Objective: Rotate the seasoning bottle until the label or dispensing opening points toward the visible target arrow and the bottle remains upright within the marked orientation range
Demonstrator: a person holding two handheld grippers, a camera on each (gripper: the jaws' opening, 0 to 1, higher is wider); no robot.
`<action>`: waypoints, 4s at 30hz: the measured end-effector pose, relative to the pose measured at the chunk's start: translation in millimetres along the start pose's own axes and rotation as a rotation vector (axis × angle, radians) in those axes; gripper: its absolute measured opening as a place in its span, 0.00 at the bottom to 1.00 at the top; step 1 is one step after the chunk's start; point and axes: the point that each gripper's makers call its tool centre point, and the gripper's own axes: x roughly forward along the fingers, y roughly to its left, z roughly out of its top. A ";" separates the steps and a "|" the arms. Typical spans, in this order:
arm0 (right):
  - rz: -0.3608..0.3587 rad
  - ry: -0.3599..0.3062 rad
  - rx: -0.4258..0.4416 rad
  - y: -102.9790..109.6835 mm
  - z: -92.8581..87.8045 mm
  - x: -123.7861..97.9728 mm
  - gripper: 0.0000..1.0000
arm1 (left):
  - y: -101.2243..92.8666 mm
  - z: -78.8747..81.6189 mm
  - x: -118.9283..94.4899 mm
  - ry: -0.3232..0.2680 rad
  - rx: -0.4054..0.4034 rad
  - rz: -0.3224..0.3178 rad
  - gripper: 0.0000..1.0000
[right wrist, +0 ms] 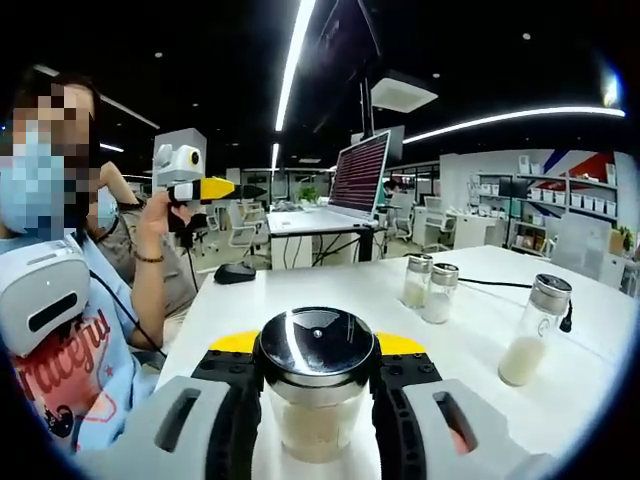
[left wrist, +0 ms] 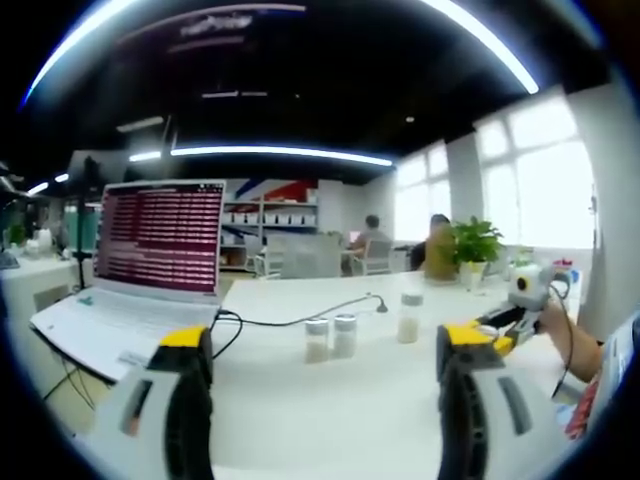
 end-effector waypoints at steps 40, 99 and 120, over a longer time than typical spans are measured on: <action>-0.192 -0.031 0.044 -5.6 -3.1 -1.8 0.41 | -0.4 -0.8 0.0 0.007 0.000 -0.007 0.98; -0.411 -0.076 0.075 -9.1 -3.4 -5.3 0.41 | -4.1 -2.3 1.4 0.010 0.003 -0.011 0.98; -0.487 -0.074 0.086 -10.2 -3.2 -4.6 0.41 | -1.2 -0.9 0.9 0.008 0.000 -0.008 0.98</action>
